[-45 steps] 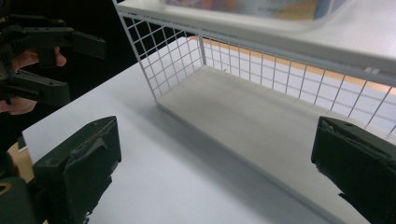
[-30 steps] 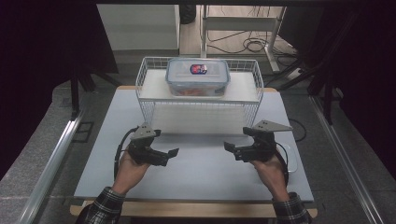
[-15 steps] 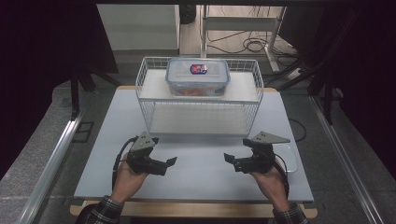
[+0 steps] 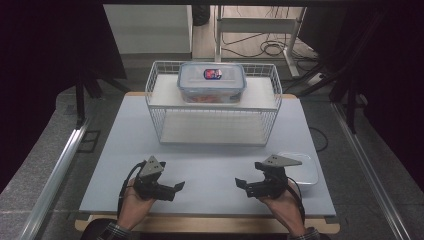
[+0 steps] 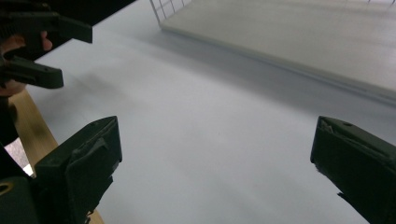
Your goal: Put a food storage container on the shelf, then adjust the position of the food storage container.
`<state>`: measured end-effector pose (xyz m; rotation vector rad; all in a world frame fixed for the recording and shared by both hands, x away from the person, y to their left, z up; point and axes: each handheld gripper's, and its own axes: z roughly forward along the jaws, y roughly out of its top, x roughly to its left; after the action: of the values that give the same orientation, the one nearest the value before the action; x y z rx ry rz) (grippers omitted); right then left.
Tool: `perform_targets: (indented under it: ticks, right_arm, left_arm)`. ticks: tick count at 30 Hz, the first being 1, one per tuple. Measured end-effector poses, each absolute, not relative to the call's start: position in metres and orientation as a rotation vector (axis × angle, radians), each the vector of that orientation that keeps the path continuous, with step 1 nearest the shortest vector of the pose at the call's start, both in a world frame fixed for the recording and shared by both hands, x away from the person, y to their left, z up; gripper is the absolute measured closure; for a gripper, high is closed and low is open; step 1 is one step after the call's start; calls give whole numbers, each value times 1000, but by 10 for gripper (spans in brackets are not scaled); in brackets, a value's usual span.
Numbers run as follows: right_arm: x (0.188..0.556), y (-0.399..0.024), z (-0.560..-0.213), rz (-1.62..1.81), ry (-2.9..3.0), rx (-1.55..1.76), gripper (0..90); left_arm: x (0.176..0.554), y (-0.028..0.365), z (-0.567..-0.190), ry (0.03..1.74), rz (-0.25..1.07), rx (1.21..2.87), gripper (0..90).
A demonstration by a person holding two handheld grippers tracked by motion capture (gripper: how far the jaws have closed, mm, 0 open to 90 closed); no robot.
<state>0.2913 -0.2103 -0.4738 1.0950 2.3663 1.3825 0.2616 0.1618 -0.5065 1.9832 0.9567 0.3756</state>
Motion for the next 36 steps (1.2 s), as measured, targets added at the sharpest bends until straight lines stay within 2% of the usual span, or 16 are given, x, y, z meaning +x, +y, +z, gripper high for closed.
perform_targets:
  ticks: [6, 15, 20, 21, 26, 27, 28, 29, 30, 31, 33, 35, 36]
  right_arm:
    - [292, -208, -484, 1314, 2406, 1096, 18]
    - [293, -215, -480, 1293, 2383, 1126, 28]
    - [294, -224, -474, 1281, 2331, 1153, 166]
    - [294, -224, -474, 1281, 2331, 1153, 166]
    - [297, -245, -465, 1214, 2258, 1182, 422]
    - [297, -245, -465, 1214, 2258, 1182, 422]
    - [298, -253, -462, 1206, 2243, 1198, 506]
    - [298, -253, -462, 1206, 2243, 1198, 506]
    - [300, -261, -460, 1187, 2235, 1219, 587]
    - [300, -261, -460, 1187, 2235, 1219, 587]
    - [302, -273, -458, 1166, 2226, 1245, 685]
    - [303, -276, -458, 1165, 2220, 1247, 714]
    - [304, -284, -457, 1150, 2204, 1250, 764]
  left_arm:
    - [263, 160, -515, 960, 387, 2005, 33]
    - [263, 163, -515, 962, 403, 1997, 33]
    - [264, 165, -515, 969, 408, 1988, 33]
    - [264, 165, -515, 969, 408, 1988, 33]
    - [265, 164, -515, 968, 406, 1996, 34]
    - [265, 164, -515, 968, 406, 1996, 34]
    - [265, 164, -515, 967, 405, 1997, 35]
    - [265, 164, -515, 967, 404, 1998, 35]
    - [265, 164, -515, 966, 405, 2001, 35]
    - [265, 164, -515, 966, 405, 2001, 35]
    - [265, 164, -515, 965, 405, 2002, 35]
    - [265, 164, -515, 966, 404, 2002, 35]
    - [265, 164, -516, 967, 403, 2002, 35]
